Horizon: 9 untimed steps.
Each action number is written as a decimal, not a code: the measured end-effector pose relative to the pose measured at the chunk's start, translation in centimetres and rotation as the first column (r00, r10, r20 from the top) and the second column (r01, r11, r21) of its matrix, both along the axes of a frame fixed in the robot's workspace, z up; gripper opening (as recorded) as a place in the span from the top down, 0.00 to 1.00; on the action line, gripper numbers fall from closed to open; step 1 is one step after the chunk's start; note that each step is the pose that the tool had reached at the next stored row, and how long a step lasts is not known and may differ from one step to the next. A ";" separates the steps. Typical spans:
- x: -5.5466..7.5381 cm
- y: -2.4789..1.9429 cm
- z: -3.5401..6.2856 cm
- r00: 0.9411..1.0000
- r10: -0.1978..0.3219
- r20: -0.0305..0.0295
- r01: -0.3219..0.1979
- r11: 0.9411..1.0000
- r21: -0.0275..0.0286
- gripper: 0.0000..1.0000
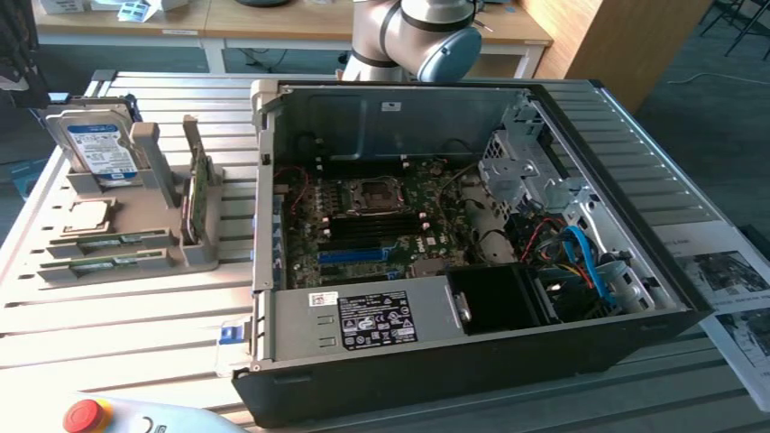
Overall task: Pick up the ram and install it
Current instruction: 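Pick up the ram and move it above insertion slot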
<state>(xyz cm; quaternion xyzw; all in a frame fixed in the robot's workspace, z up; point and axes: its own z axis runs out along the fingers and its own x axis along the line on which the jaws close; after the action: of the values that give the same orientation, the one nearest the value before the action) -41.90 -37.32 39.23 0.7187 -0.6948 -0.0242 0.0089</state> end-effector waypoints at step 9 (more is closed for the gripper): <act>0.0 0.00 -0.02 1.000 -0.005 0.000 0.005 1.000 0.000 0.89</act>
<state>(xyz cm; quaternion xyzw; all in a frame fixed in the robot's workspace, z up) -41.90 -37.32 39.21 0.7170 -0.6966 -0.0242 0.0089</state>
